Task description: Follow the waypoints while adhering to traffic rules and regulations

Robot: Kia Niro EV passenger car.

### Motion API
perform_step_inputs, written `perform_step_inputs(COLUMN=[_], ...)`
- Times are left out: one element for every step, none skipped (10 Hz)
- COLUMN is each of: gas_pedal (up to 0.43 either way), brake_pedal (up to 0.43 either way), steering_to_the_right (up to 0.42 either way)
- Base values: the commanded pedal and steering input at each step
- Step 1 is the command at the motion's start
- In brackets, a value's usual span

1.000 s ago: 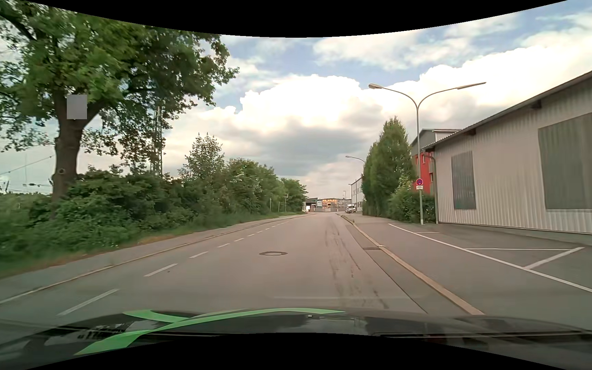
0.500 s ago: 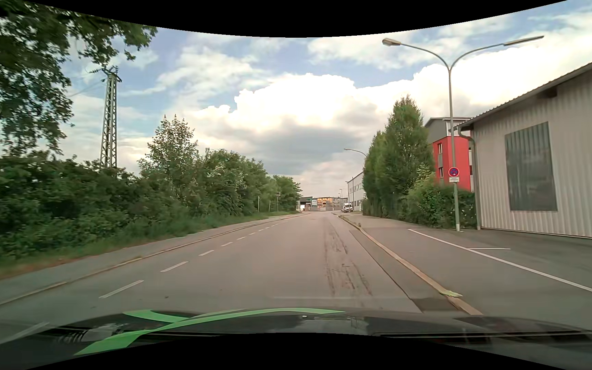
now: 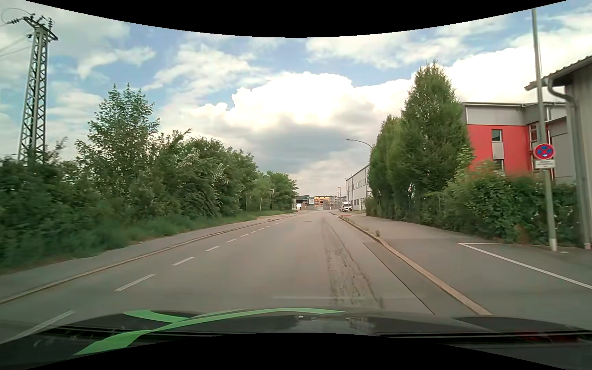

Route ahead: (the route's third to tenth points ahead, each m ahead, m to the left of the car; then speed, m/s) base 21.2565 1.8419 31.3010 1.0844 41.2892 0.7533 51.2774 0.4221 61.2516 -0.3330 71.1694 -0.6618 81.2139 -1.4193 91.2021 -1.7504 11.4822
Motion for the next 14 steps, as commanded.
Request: perform_step_inputs(gas_pedal=[0.22,0.22,0.22,0.22,0.22,0.22,0.22,0.22,0.209,0.189,0.177,0.177,0.169,0.169], brake_pedal=[0.0,0.0,0.0,0.0,0.0,0.0,0.0,0.0,0.0,0.0,0.0,0.0,0.0,0.0], steering_to_the_right=[0.006,0.005,0.006,0.006,0.005,0.005,0.005,0.005,0.005,0.005,0.005,0.005,0.005,0.005])
